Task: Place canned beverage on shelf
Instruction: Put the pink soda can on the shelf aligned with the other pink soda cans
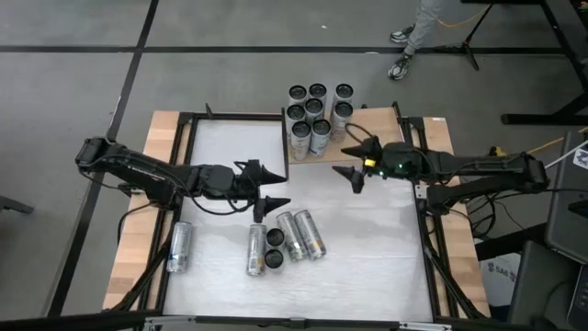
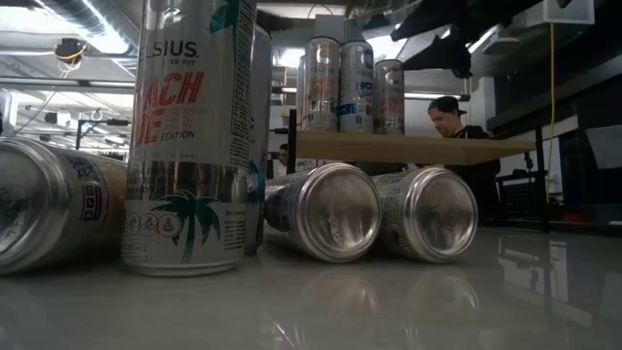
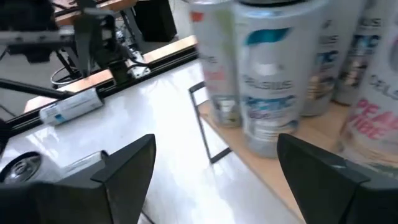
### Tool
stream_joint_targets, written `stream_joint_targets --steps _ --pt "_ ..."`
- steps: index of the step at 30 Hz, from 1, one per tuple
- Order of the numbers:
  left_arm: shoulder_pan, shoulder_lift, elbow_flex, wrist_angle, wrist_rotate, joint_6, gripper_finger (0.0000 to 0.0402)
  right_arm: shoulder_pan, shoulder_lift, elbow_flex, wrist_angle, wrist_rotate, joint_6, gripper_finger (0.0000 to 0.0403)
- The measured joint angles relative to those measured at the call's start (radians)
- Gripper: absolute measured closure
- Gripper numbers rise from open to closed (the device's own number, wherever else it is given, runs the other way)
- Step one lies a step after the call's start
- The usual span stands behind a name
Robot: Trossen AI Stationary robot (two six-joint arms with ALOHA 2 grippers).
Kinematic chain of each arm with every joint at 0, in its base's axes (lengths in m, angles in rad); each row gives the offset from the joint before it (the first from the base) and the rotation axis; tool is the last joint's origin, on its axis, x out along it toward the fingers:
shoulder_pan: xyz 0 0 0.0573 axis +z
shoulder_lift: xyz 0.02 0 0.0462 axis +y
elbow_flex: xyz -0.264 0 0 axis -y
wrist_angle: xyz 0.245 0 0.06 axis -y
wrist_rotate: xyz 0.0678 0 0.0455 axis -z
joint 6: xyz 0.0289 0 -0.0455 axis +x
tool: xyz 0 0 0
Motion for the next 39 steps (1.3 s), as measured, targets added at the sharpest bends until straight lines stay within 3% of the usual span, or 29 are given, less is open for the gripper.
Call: stream_joint_targets --steps 14,21,26,32,36,39 --pt "-0.041 -0.002 0.0 0.072 0.016 0.054 0.0053 0.227 0.005 0.0 0.0 0.161 0.096 0.0079" --pt "-0.158 -0.004 0.014 0.048 -0.053 0.108 0.0053 0.326 0.053 0.0 -0.002 0.213 0.141 0.0079" --pt "-0.302 -0.004 0.077 -0.012 -0.225 0.111 0.0053 0.381 0.105 0.0 -0.002 0.213 0.158 0.0079" --pt "-0.524 0.026 0.119 -0.017 -0.587 0.092 0.0053 0.436 0.143 0.0 -0.002 0.213 0.169 0.0079" --pt "-0.635 0.101 0.13 -0.007 -0.794 -0.015 0.0053 0.473 0.143 0.0 0.0 0.205 0.17 0.0079" --pt "-0.688 0.174 0.132 0.011 -0.87 -0.099 0.0053 0.502 0.143 0.0 0.001 0.205 0.181 0.0079"
